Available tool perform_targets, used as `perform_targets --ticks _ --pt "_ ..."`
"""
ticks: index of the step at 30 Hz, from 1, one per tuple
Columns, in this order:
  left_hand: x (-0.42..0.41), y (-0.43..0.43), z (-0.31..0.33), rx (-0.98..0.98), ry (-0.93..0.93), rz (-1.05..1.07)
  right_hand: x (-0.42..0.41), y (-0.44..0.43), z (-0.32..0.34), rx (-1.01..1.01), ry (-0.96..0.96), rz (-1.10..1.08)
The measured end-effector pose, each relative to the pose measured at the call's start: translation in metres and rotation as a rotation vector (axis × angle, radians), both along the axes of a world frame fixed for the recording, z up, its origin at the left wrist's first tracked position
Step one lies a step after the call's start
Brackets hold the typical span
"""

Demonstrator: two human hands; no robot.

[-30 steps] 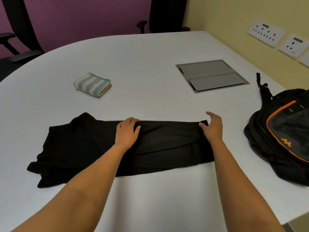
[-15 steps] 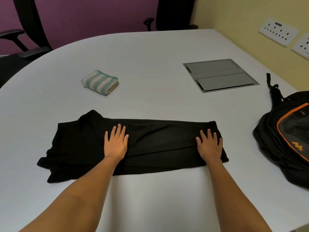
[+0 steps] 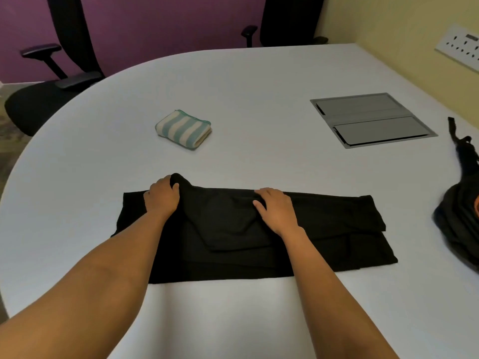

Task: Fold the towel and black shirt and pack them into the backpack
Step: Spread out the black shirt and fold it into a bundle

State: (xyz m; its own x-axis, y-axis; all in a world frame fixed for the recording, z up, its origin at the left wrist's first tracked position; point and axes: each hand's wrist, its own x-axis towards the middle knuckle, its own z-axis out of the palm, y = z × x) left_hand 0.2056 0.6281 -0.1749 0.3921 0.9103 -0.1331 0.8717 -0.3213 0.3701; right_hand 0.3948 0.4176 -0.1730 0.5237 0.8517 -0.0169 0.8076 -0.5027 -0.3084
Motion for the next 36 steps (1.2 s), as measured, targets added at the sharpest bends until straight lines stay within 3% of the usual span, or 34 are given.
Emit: perform_targets --ticks 4,9,15,19,24,28,32,36 --pt "-0.006 0.022 -0.002 -0.083 -0.030 -0.010 -0.016 0.027 -0.008 -0.106 -0.025 0.013" --pt "-0.006 0.043 -0.010 -0.106 -0.092 -0.026 -0.023 0.047 -0.014 -0.077 -0.041 -0.025" --pt "-0.007 0.048 -0.010 -0.048 -0.291 -0.039 -0.029 0.060 -0.015 0.156 0.008 -0.093" --pt "-0.014 0.041 -0.009 0.025 -0.427 0.114 -0.031 0.071 -0.007 0.355 -0.055 -0.157" --pt "-0.022 0.041 -0.011 0.067 -0.424 0.208 -0.030 0.084 -0.025 0.018 -0.067 -0.149" --pt "-0.020 0.033 -0.010 0.045 -0.457 0.215 -0.047 0.080 -0.020 0.164 -0.067 -0.181" --pt "-0.018 0.023 -0.012 -0.036 -0.463 0.201 -0.090 0.079 -0.006 0.299 -0.106 0.069" --pt "-0.011 0.018 -0.007 -0.117 -0.396 0.209 -0.122 0.080 -0.021 0.125 -0.235 0.279"
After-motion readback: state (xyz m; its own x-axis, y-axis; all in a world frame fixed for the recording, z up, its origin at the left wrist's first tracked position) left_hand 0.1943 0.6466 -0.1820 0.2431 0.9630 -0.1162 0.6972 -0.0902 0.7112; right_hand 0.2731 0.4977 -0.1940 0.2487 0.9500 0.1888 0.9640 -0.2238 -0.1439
